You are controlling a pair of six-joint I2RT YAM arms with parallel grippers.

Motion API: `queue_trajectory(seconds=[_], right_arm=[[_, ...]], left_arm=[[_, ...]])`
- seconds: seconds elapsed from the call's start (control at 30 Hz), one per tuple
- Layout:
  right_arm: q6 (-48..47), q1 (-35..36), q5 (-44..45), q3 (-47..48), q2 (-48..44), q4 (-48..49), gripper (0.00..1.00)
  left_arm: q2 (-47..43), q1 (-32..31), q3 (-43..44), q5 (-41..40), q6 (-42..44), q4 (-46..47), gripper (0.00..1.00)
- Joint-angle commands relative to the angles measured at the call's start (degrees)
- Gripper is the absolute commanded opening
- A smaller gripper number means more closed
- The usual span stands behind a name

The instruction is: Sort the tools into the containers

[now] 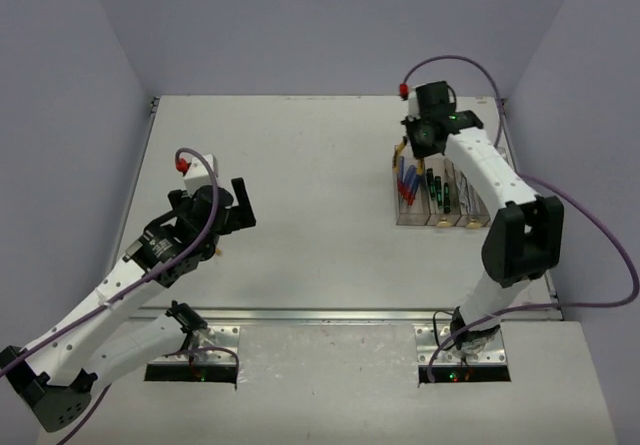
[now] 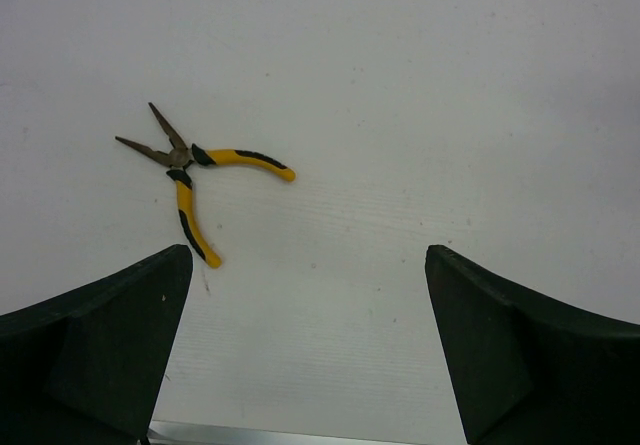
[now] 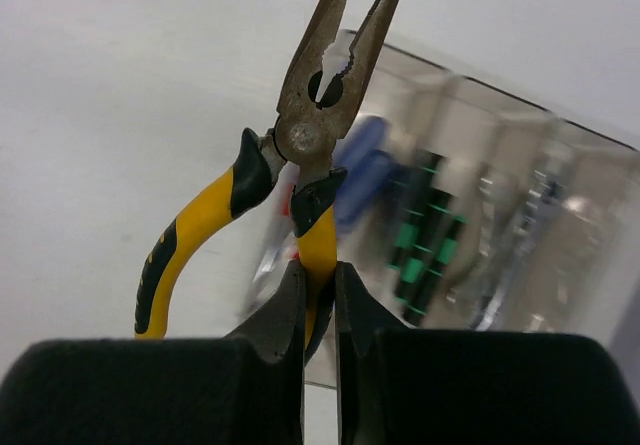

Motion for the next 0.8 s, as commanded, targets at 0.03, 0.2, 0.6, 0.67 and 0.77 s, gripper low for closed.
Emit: queue_trajectory(seconds=[0.03,0.2,0.6,0.67,0.77], right_arm=[[-9.53,-14.44,7.10,-11.56,-7.00,10.39,0.00],[-15.85,-20.66,23.20,-12.60,-5.01,16.40,0.00],[-33.14,-25.61,39.81,-14.69,-2.91,27.72,0.00],[-35.31,-25.89,40.54,-15.19,-2.62,29.25,0.00],[-41.15,-25.93,42.23,-16.78,-1.98,34.63,0.00]], left_arm=[[-3.03,0.12,-0.78,1.04,0.95,3.12,1.00],[-3.02,0.00,-1.18,1.94,1.39,3.67,1.00],[-5.86,-2.79,-1.62,2.96,1.74,4.32,1.00],[-5.95,-3.15,-1.62,3.01,1.74,4.33,1.00],[-6.86,-3.62,-1.69,2.61,1.67,4.24,1.00]])
